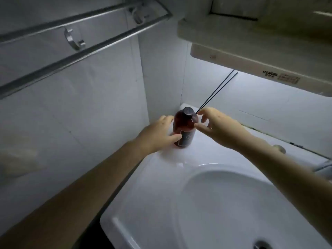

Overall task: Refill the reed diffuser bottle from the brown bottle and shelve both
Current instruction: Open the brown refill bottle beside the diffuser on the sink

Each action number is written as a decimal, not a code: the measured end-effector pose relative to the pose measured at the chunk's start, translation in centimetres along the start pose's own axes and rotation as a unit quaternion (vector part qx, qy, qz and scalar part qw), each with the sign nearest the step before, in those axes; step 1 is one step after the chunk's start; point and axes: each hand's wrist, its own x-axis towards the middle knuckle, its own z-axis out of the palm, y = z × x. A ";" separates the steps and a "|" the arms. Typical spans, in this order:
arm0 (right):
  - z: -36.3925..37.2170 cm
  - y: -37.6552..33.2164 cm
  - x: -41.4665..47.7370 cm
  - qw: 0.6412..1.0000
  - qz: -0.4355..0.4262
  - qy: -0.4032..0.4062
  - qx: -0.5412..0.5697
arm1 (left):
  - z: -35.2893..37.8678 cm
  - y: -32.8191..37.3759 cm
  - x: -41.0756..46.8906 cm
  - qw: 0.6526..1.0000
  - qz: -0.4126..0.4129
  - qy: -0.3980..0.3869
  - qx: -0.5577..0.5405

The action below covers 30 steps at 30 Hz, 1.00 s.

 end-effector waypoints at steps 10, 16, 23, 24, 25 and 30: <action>1.4 -2.1 4.8 0.992 0.059 0.058 -0.097 | 1.1 -0.3 4.2 0.993 0.023 0.008 -0.117; 1.4 -2.4 5.8 0.994 0.064 0.050 -0.078 | 1.8 -0.6 5.5 0.982 0.020 0.003 -0.185; 1.4 -3.1 4.8 0.996 0.041 0.037 -0.076 | 1.6 -1.6 5.2 0.981 0.063 0.015 -0.183; 1.4 -3.2 4.6 0.996 0.036 0.037 -0.075 | 1.6 -1.7 5.0 0.981 0.069 0.016 -0.179; 1.4 -3.4 4.3 0.996 0.031 0.034 -0.075 | 1.5 -1.9 4.7 0.981 0.073 0.015 -0.178; 0.8 -4.3 2.7 0.997 -0.031 -0.021 -0.063 | 1.2 -2.8 3.1 0.977 0.086 -0.015 -0.194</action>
